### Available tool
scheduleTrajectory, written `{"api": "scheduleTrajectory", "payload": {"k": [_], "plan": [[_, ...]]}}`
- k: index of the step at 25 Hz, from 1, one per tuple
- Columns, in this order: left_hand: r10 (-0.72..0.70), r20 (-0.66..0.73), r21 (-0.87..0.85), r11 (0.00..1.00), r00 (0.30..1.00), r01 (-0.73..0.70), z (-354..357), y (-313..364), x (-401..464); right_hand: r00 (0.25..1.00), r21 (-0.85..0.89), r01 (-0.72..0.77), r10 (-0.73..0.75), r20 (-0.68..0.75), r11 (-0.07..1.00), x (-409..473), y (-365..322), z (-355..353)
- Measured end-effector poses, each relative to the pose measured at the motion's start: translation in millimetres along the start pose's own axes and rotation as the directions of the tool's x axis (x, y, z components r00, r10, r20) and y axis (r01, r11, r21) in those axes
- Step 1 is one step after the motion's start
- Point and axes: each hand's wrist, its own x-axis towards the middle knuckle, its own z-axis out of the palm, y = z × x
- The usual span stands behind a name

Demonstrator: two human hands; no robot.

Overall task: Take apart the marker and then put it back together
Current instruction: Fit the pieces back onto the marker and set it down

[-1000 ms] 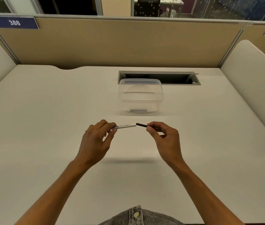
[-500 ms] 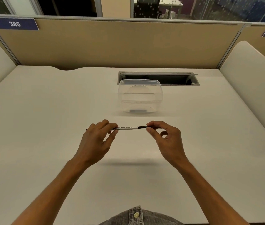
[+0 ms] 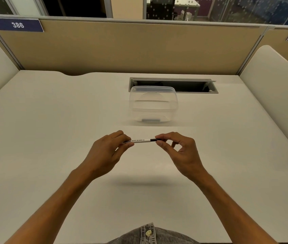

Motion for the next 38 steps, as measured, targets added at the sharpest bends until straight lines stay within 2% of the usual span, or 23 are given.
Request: {"api": "scheduleTrajectory", "payload": {"k": [7, 11, 16, 22, 28, 34, 38], "plan": [[0.126, -0.057, 0.111, 0.987, 0.990, -0.119, -11.4, 6.5, 1.8, 0.997, -0.083, 0.057, -0.054, 0.049, 0.995, 3.2, -9.0, 1.1], [0.159, -0.070, 0.140, 0.979, 0.985, -0.148, -12.6, 8.7, 2.2, 0.994, -0.172, 0.027, -0.008, 0.113, 0.985, 3.8, -10.5, 5.4], [0.160, -0.044, 0.113, 0.982, 0.986, -0.154, -13.2, 12.7, 1.6, 0.993, -0.096, -0.031, 0.042, 0.112, 0.995, 0.9, -12.5, 8.6], [0.104, -0.025, 0.003, 0.995, 0.994, -0.104, -19.5, 10.2, 7.2, 0.972, -0.345, 0.230, -0.203, 0.115, 0.910, 2.3, -16.1, -2.1], [0.088, 0.022, -0.130, 0.988, 0.996, -0.085, -23.4, 10.3, 6.9, 0.937, -0.401, 0.349, -0.303, 0.175, 0.847, 6.6, -20.6, -9.3], [0.110, 0.039, -0.194, 0.976, 0.993, -0.101, -25.9, 14.0, 7.4, 0.946, -0.341, 0.310, -0.253, 0.202, 0.887, 7.6, -22.9, -7.6], [0.180, -0.021, -0.059, 0.982, 0.983, -0.181, -31.5, 20.2, 9.1, 0.982, -0.223, 0.136, -0.102, 0.159, 0.965, 4.3, -27.6, -0.5]]}}
